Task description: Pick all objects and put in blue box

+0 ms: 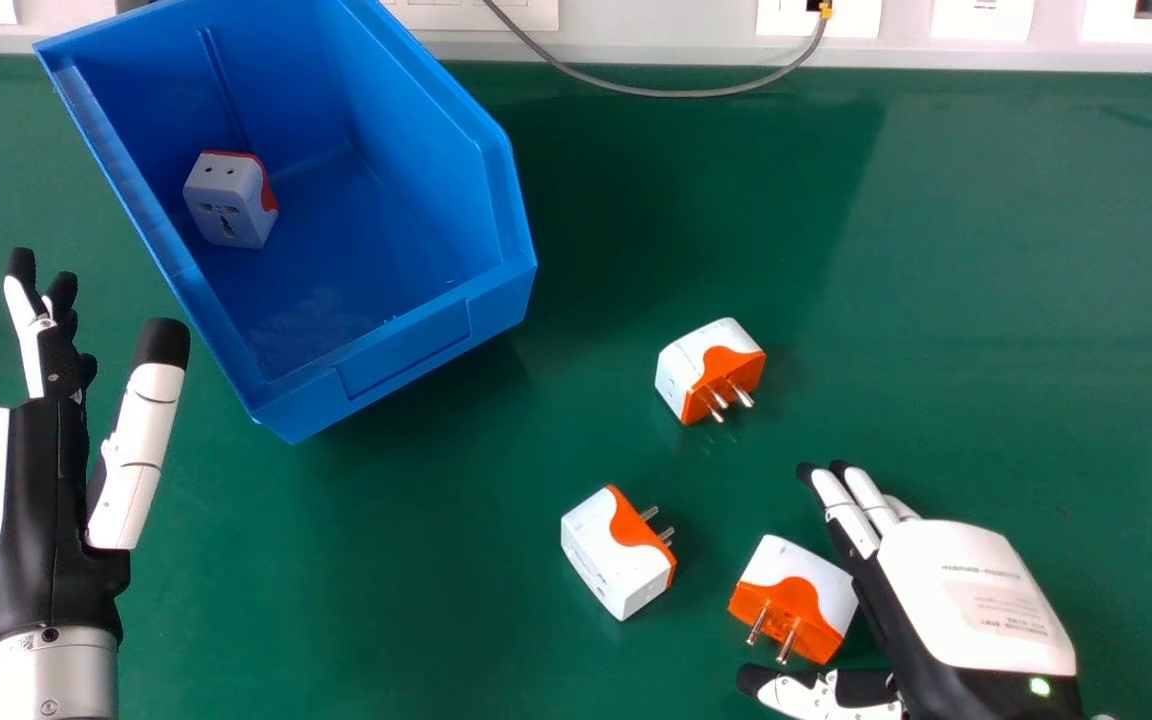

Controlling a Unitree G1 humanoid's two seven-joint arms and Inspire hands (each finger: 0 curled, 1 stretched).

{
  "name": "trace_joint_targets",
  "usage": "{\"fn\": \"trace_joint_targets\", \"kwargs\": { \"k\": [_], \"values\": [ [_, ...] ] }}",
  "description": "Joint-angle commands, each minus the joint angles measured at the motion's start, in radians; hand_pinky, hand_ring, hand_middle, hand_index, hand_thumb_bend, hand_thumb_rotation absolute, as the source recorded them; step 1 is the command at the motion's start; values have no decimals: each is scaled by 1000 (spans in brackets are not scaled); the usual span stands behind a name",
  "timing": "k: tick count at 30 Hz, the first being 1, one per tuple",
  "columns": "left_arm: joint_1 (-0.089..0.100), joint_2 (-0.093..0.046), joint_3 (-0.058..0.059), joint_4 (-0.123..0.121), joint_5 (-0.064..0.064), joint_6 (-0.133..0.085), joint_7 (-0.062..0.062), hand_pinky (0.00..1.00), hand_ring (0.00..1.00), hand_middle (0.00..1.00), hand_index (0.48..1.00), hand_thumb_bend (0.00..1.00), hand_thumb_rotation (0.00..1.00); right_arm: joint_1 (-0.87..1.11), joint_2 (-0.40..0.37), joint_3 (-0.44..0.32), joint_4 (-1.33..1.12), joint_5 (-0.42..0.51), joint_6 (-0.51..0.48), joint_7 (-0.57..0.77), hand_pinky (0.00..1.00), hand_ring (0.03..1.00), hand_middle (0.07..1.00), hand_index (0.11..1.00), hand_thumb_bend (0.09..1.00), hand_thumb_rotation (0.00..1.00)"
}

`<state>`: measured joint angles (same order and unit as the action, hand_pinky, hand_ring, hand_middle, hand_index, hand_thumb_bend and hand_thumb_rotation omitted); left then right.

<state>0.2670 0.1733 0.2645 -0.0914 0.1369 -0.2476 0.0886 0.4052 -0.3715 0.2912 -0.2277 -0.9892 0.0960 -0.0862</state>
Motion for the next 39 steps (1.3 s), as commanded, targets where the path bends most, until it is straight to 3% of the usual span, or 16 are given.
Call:
{"fn": "trace_joint_targets", "kwargs": {
  "k": [1,2,3,7,9,23,29,36,39],
  "values": [
    [0,12,10,-25,-1,2,2,959,1000,1000,1000,761,961,-14,-12,1,13,-1,-26,-43,388,440,560,653,468,414],
    [-1,12,10,-25,-1,3,2,959,1000,1000,1000,763,962,-20,-14,-1,24,6,-35,-51,295,362,479,588,471,354],
    [-1,13,10,-25,-2,3,1,959,1000,1000,1000,763,962,-26,-15,-4,34,15,-43,-57,295,362,479,588,471,354],
    [-2,13,9,-27,-3,5,0,959,1000,1000,1000,773,964,-46,-15,-9,66,45,-68,-71,128,195,303,495,490,196],
    [0,12,8,-32,-3,7,-1,959,1000,1000,1000,778,964,-53,-15,-9,74,65,-72,-68,99,162,274,482,492,171],
    [0,17,9,-36,-12,7,-10,961,1000,1000,1000,773,965,-67,-24,-11,53,91,-51,-14,89,161,271,474,492,151],
    [3,18,9,-34,-9,6,-8,963,1000,1000,1000,783,965,-54,-29,-30,24,134,-69,-10,101,170,270,472,491,147],
    [4,19,13,-36,-12,7,-13,963,1000,1000,1000,777,965,18,-35,-88,-183,201,-69,58,91,159,263,473,491,145],
    [-3,19,14,-28,-10,7,-13,963,1000,1000,1000,775,965,36,-37,-126,-294,252,-84,108,52,106,189,470,490,140]
  ]
}}
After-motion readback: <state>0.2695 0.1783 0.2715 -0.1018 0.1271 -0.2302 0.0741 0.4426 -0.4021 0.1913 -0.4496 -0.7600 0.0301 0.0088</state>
